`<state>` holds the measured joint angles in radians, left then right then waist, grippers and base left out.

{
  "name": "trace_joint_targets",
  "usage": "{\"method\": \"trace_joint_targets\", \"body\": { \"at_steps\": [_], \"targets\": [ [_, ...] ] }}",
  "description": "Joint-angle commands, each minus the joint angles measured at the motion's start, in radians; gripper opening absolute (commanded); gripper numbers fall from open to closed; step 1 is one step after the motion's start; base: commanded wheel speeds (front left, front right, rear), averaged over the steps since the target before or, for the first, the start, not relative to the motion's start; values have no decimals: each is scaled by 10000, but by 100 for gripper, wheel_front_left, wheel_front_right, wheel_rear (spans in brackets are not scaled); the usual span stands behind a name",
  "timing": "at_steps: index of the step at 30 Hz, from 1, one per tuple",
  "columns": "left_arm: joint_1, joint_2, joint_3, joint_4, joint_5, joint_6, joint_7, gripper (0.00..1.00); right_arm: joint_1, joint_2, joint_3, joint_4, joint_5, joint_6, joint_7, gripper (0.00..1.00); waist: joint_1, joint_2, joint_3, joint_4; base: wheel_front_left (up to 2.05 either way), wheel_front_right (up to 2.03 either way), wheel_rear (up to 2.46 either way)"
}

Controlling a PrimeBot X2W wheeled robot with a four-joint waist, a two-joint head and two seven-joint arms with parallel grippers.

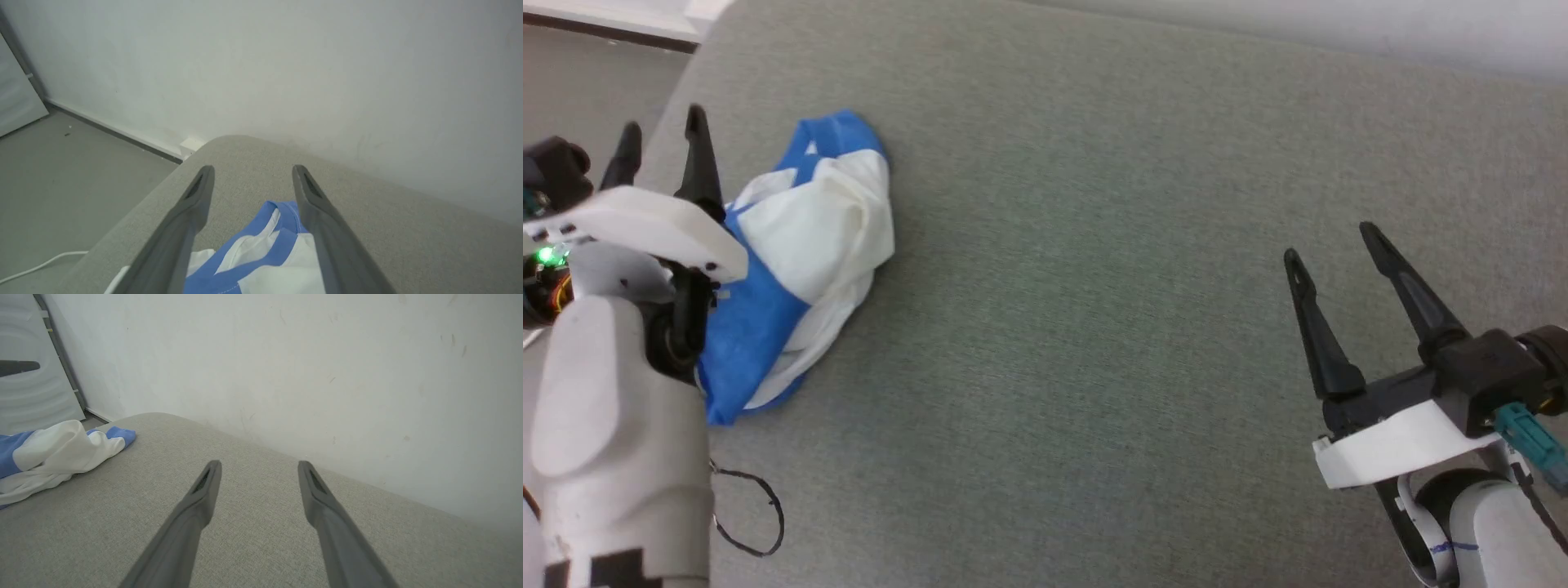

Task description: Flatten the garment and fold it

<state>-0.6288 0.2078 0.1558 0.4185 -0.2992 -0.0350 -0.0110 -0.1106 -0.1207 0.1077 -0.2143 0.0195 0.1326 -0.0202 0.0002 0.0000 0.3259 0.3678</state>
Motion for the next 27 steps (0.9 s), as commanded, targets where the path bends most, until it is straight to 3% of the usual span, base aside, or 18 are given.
{"method": "trace_joint_targets", "body": {
  "at_steps": [1,8,14,15,16,17,18,21,25,27],
  "targets": [
    [-501,204,107,763,-378,-127,742,100,-243,-60,70,-94,90,-18,-88,100,-2,0,709,-670,0,0,0],
    [-1440,807,274,3360,-1353,-209,4367,100,-546,-163,312,-43,324,-19,-200,100,-2,0,1133,-965,0,0,0],
    [-1318,982,183,4498,-1743,-175,6768,100,-721,-167,419,86,409,-19,-290,100,-2,0,1144,-1246,0,0,0],
    [-1270,1020,114,4579,-1721,-176,7025,96,-738,-168,425,114,410,-19,-309,100,-2,0,1117,-1289,0,0,0],
    [-1218,1055,34,4648,-1694,-190,7281,41,-748,-160,433,152,416,-19,-329,100,-2,0,1074,-1332,0,0,0],
    [-1171,1094,-76,4695,-1635,-208,7526,5,-744,-146,426,194,422,-19,-353,100,-2,0,1019,-1359,0,0,0],
    [-1136,1140,-185,4694,-1564,-229,7696,0,-735,-124,411,233,428,-19,-378,100,-2,0,962,-1380,0,0,0],
    [-1091,1256,-329,4513,-1453,-266,7700,0,-686,-35,388,389,445,-19,-468,100,-2,0,696,-1435,0,0,0],
    [-1071,1608,-551,3967,-1000,-251,6645,0,-561,115,374,644,424,-19,-632,100,-2,0,148,-1487,0,0,0],
    [-1151,1775,-644,3591,-653,27,5891,0,-474,202,335,751,406,-19,-718,100,-2,0,-172,-1504,0,0,0]
  ]
}}
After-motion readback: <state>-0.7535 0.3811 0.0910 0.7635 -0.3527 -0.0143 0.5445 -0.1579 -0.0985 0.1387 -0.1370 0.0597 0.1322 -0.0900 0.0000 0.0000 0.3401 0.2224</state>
